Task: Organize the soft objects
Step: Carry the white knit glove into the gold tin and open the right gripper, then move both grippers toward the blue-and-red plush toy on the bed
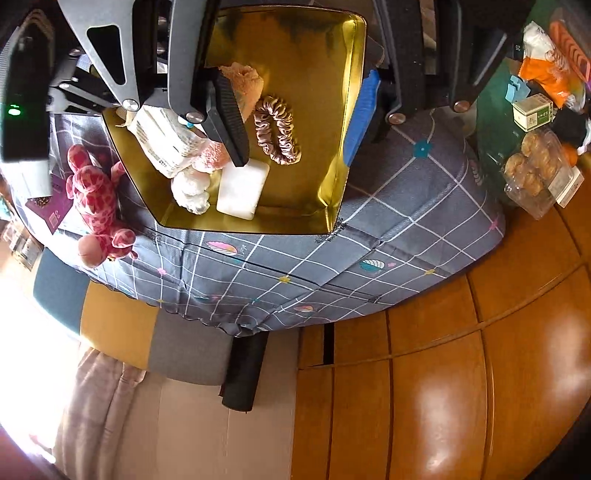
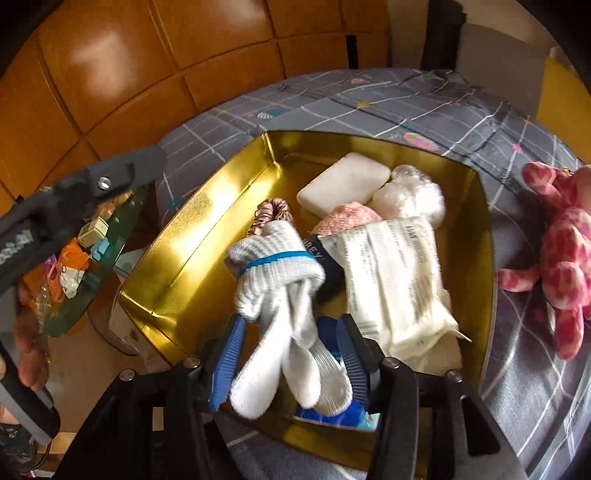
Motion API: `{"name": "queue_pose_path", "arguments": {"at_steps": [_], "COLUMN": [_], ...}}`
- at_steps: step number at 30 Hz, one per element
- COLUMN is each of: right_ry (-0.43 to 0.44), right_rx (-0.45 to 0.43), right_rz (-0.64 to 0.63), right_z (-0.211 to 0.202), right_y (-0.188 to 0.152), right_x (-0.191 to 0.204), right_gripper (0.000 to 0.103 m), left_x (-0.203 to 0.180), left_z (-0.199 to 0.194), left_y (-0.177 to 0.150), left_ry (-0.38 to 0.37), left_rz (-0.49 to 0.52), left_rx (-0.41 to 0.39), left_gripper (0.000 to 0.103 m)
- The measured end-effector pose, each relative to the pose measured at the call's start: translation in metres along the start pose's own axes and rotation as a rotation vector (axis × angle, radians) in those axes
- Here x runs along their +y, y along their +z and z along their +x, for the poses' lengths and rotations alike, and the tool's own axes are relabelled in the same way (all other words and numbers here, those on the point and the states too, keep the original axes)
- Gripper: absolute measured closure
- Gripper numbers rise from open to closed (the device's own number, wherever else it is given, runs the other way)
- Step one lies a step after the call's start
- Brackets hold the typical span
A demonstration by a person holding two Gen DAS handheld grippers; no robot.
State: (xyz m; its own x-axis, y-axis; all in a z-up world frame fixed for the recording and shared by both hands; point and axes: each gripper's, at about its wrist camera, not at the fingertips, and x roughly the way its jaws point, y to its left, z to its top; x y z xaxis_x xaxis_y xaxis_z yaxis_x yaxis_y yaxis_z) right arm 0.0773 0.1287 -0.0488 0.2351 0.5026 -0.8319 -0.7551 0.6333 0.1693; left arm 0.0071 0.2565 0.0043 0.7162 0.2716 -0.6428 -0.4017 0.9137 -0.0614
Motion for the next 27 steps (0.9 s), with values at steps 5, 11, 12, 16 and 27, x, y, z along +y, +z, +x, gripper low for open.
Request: {"name": "queue_pose_path", "arguments": {"at_steps": [5,11,12,16,27], "right_ry": [-0.04,-0.083,-0.093,-0.13,-0.269], "right_rx": [-0.033,-0.068,-0.074,-0.102,-0.184], "right_rz": [0.036,0.08,0.083,0.099,0.137], "right_z": [-0.013,-0.031,-0.034,-0.045,-0.082], "right_y": [-0.006,-0.015,-0.016,-0.023,-0.039], "right_x": [-0.009,-0.021,-0.022,-0.03,-0.055], "right_gripper": [0.05,0.05,0.05,0.05,0.05], "left_x": [-0.007,-0.014,-0.016,-0.023,-0.058], "left_z": [-0.003,-0.006,-0.007,-0.012,-0.024], "left_y": [-0.001,-0.002,-0.002,-0.002,-0.005], "left_ry": [-0.01,-0.029,-0.033,-0.04,-0.082], "left_rz": [0.014,0.03,0.032,0.05,0.131], "left_rx": [-0.004,-0.007,-0.009,-0.021,-0.03], "left_gripper": [0.049,0.048,0.048,0.047,0.047]}}
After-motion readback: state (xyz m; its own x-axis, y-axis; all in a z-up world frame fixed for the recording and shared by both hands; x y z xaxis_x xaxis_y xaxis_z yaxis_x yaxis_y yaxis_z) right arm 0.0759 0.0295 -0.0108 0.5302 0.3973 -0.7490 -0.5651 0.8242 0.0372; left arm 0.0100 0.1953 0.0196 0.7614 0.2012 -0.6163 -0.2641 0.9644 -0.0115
